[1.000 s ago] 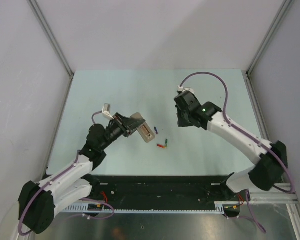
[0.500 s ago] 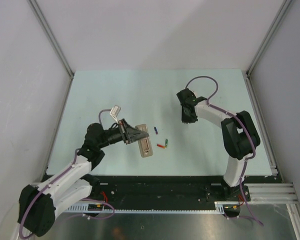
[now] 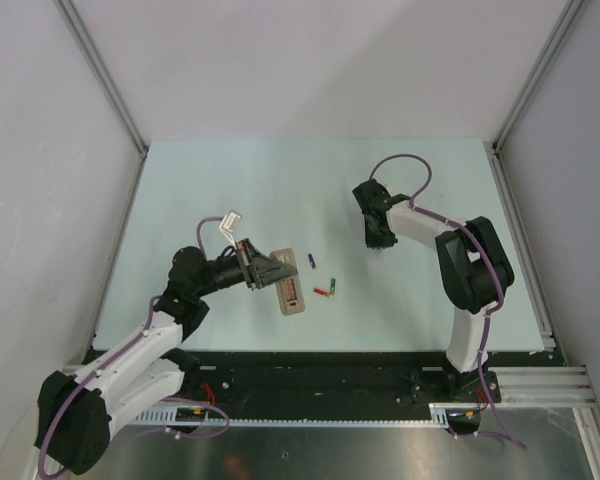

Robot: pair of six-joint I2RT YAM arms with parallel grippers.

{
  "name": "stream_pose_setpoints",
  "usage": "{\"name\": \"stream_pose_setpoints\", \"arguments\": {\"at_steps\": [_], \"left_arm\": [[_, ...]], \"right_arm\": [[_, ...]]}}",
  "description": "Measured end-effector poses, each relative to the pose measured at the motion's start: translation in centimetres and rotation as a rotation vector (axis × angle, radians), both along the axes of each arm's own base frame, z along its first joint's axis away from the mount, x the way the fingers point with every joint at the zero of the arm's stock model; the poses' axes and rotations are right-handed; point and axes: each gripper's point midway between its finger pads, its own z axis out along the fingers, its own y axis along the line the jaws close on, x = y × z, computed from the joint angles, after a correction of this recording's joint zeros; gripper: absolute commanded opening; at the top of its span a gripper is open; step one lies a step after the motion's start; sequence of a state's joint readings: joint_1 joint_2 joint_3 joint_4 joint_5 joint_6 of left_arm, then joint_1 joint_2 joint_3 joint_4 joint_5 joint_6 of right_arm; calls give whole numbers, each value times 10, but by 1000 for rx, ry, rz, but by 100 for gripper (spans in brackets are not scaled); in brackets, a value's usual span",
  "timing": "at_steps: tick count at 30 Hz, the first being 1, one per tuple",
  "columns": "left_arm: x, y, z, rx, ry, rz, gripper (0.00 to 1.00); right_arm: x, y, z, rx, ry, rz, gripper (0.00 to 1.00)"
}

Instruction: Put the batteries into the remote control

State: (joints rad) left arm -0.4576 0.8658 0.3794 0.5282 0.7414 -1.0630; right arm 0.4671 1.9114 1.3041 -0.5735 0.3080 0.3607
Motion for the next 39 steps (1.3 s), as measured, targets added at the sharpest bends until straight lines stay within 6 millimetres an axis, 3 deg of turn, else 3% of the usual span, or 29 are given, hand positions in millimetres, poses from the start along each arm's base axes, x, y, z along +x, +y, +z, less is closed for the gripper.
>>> {"name": "stream_pose_setpoints", "arguments": {"at_steps": [9, 13, 16, 19, 21, 23, 26, 33, 39], "left_arm": [[0, 0, -1, 3, 1, -4, 1], [0, 0, -2, 5, -5, -4, 2], [0, 0, -1, 5, -8, -3, 2], [0, 0, 1, 4, -20, 2, 1], [0, 1, 2, 2, -24, 6, 0], [1, 2, 2, -1, -28, 15, 0], [1, 7, 1, -10, -40, 63, 0], [-6, 23, 12, -62, -121, 152, 0], [-5, 24, 13, -64, -123, 160, 0]], "right_arm": [[-4, -4, 0, -34, 8, 4, 53], [-7, -3, 1, -45, 7, 0, 53], [-10, 5, 15, -52, -28, 22, 51], [-18, 49, 53, -13, -150, 133, 47], [-29, 91, 76, 40, -230, 241, 42], [-43, 128, 85, 88, -270, 336, 38], [-54, 159, 77, 155, -256, 408, 35], [-39, 159, 30, 185, -178, 381, 45], [-33, 164, 18, 227, -158, 375, 47]]}}
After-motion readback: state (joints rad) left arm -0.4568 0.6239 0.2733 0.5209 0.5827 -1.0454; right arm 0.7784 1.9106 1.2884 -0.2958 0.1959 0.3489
